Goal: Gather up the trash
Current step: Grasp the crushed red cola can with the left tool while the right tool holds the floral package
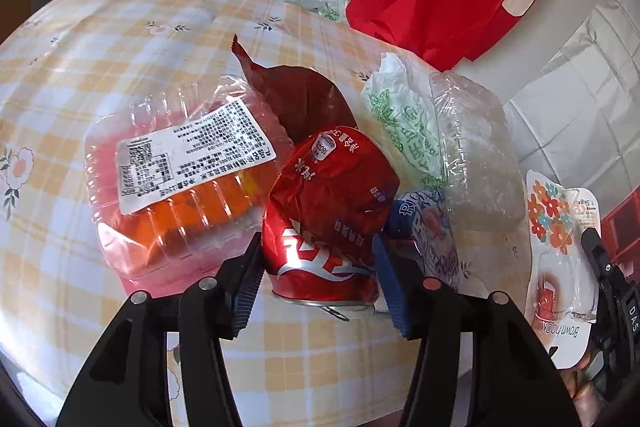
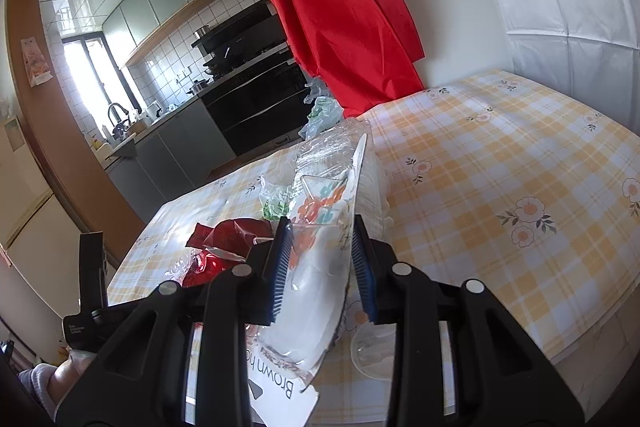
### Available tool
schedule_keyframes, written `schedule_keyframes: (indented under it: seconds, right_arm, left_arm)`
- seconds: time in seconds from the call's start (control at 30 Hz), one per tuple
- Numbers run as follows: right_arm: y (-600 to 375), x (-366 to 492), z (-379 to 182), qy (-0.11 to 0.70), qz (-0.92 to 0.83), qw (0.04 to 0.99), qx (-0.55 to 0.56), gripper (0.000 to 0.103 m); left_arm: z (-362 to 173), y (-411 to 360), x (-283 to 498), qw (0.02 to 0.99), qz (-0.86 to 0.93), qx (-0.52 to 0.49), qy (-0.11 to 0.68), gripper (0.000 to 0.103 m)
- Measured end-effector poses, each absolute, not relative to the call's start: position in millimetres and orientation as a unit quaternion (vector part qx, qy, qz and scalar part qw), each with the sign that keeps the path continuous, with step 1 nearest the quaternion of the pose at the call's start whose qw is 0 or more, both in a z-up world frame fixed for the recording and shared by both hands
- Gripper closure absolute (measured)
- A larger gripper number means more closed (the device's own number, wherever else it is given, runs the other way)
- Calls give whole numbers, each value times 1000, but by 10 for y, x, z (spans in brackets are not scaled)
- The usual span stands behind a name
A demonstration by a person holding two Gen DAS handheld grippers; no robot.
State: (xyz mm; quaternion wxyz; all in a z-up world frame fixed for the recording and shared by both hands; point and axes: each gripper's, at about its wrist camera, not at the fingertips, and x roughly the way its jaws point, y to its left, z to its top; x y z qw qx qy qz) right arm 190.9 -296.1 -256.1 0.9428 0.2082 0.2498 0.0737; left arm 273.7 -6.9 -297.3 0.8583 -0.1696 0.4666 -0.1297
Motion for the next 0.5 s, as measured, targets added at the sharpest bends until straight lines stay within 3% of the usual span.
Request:
schedule_keyframes:
  seconds: [0.13, 0.5]
  right_arm:
    - [-2963, 1918, -2564, 251, 73, 943, 208, 70]
    - [-2902, 1876, -2459, 239, 83, 947, 197, 71]
  left_arm:
    - [-3039, -109, 2790, 854, -138, -168, 473, 47]
    - [-2796, -32, 2579, 875, -120, -145, 445, 61]
